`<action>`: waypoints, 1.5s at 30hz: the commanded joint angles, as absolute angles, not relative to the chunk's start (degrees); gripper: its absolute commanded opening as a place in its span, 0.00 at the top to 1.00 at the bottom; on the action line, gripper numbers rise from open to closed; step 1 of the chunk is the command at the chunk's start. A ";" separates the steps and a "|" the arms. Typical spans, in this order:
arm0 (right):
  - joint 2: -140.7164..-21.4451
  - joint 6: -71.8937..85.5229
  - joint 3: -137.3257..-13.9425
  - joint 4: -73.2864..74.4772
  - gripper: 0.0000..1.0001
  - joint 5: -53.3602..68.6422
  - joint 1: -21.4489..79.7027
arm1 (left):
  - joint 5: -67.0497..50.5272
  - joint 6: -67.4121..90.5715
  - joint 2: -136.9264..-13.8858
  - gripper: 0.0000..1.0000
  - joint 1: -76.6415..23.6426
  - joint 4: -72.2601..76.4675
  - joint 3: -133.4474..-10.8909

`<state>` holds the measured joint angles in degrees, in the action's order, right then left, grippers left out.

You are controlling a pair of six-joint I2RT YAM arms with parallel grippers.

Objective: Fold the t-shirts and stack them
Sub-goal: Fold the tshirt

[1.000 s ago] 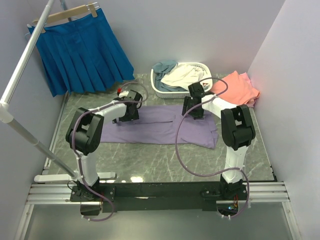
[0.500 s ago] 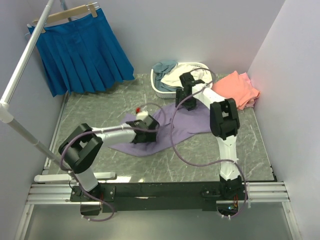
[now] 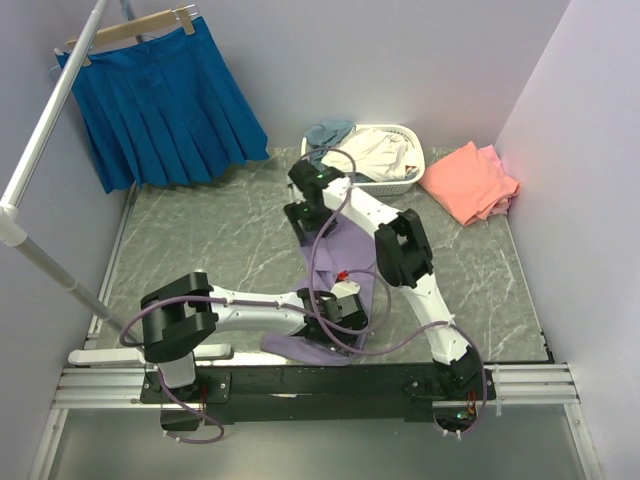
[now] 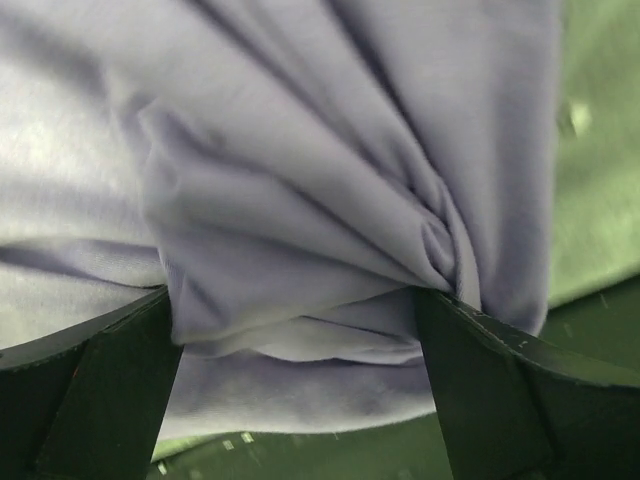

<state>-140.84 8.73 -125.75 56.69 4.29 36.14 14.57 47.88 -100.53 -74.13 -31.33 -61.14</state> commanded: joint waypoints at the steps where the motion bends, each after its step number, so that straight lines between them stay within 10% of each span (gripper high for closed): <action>1: -145.72 5.19 -129.63 56.16 0.24 13.52 37.79 | -5.63 52.56 -103.19 0.01 -76.82 -37.00 -58.79; 10: -148.72 1.76 -138.52 54.60 0.20 25.68 37.88 | -0.28 52.02 -101.43 0.00 -73.84 -40.32 -65.12; 21: -114.10 7.38 -106.36 31.91 0.18 6.78 28.66 | 24.08 48.61 -85.27 0.01 -58.20 -47.56 -75.32; 45: -90.62 18.18 -64.78 29.53 0.18 1.56 24.17 | 1.33 30.32 -107.83 0.00 -41.22 -8.88 -78.75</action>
